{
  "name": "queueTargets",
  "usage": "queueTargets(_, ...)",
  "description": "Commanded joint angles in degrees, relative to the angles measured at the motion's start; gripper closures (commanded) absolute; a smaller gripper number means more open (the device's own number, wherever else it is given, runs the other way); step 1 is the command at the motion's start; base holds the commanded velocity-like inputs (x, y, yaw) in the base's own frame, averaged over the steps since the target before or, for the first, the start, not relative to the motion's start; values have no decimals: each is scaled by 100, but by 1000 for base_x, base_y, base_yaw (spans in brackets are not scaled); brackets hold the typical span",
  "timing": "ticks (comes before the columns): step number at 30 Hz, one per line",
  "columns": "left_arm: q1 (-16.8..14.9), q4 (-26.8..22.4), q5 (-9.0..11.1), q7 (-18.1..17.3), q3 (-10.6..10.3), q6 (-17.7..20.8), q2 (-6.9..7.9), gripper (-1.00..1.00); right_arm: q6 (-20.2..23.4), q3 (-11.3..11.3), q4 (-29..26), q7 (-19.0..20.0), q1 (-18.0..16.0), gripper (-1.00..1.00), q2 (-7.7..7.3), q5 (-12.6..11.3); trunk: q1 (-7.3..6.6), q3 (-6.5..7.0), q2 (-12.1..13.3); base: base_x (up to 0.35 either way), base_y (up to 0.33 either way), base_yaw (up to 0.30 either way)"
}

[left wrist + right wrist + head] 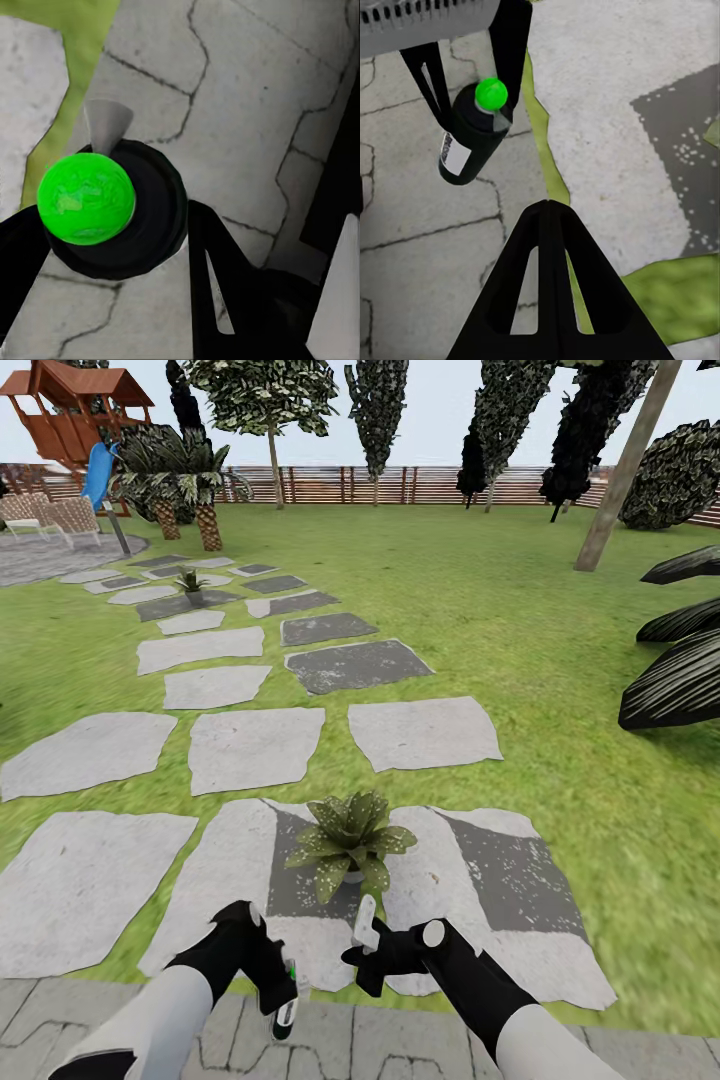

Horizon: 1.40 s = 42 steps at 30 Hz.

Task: Pick up the pesticide atomizer in the garden and spray insectifuge to fully cover both potted plants in the garden.

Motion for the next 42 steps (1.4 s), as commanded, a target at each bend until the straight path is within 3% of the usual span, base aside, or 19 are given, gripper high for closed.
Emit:
queueTargets(1, 0, -7, 24, -35, 50, 35, -31, 100, 8, -2, -10, 18, -1, 100, 0, 34, -1, -5, -2, 0, 0, 0)
queueTargets(6, 14, 6, 663, -30, 71, -392, -65, 100, 8, -2, -9, 18, -3, 100, -1, 34, -1, -5, -2, 0, 0, 0)
queueTargets(13, 28, 151, 1139, -30, 75, -553, -63, 100, 8, -2, -8, 18, -4, 100, -2, 38, -1, -5, -2, 0, 0, 0)
queueTargets(19, 24, 242, 1240, -24, 95, -1008, -56, 100, 7, -2, -7, 18, -4, 100, -8, 42, -1, -5, -2, 0, 0, 0)
queueTargets(28, 24, 439, 1254, -23, 117, -1081, -69, 100, 1, -2, 1, 18, -1, 100, -8, 42, -1, -5, -2, 0, 0, 0)
queueTargets(33, 24, 439, 1743, -38, 79, -1100, -68, 100, -1, -2, 1, 18, -4, 100, -8, 42, -1, -5, -2, 0, 0, 0)
queueTargets(42, 24, 435, 1825, -13, 64, -1101, -76, 100, -1, -2, 1, 18, -2, 100, -8, 42, -1, -5, -2, 0, 0, 0)
